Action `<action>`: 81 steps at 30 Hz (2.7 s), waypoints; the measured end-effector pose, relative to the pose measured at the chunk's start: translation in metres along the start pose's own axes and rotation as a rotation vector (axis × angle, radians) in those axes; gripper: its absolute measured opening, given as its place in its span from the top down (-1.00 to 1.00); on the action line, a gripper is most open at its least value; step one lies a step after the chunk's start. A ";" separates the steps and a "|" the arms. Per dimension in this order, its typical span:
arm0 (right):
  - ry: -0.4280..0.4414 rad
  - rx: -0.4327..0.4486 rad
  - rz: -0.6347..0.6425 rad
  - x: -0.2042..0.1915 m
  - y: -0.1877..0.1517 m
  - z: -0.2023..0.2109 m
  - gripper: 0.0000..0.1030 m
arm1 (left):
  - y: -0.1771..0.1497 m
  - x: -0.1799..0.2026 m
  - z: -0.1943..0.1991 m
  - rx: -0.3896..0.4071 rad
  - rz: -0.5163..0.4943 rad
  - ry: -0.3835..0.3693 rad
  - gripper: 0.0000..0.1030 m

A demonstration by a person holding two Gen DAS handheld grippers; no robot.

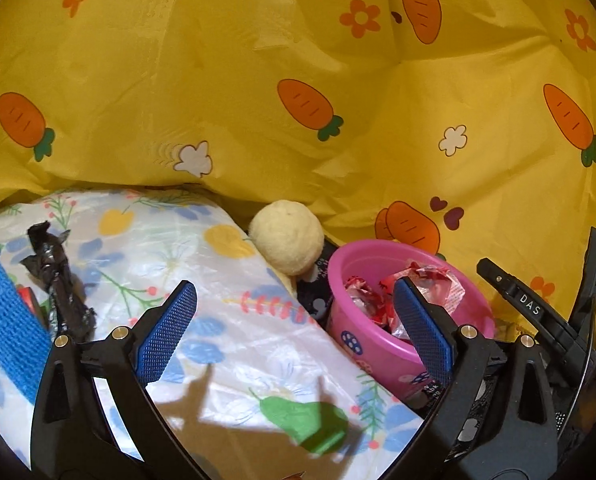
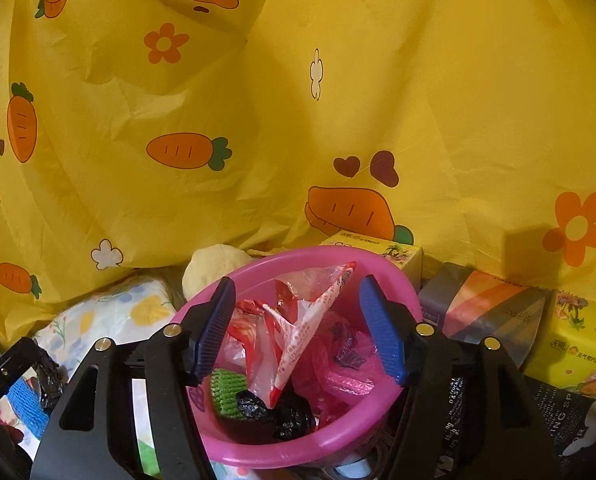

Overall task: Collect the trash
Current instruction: 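Move both open tools back toward the blue mesh sleeve and pink bag, then grasp the blue mesh sleeve with the right tool while the left tool approaches the pink bag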

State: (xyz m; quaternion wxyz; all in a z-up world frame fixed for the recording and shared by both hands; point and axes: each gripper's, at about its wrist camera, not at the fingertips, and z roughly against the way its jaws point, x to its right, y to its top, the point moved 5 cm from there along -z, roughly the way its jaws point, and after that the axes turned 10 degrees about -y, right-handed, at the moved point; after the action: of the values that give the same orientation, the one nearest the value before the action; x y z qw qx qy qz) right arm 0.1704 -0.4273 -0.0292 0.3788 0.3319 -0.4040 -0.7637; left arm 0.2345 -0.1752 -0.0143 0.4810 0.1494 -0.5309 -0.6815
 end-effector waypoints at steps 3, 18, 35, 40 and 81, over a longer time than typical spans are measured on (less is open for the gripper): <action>-0.004 0.026 0.026 -0.006 -0.002 0.015 -0.43 | -0.003 -0.008 0.021 0.026 -0.001 0.051 -0.88; 0.113 0.040 0.137 -0.057 -0.049 0.079 -0.52 | -0.025 -0.026 0.099 0.068 -0.037 0.247 -0.88; 0.369 -0.023 0.316 -0.186 -0.099 0.115 -0.52 | -0.044 -0.135 0.206 0.138 0.048 0.604 -0.88; 0.448 -0.047 0.394 -0.231 -0.116 0.122 -0.52 | -0.046 -0.179 0.242 0.155 0.117 0.697 -0.88; 0.637 -0.297 0.658 -0.381 -0.201 0.079 0.60 | -0.070 -0.328 0.225 -0.070 0.346 0.747 -0.69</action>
State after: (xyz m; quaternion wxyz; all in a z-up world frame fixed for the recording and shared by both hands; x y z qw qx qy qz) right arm 0.2313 0.0026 -0.0915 0.7487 0.3462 -0.2378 -0.5129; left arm 0.2009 0.2206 -0.0878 0.7529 0.2785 -0.3135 -0.5072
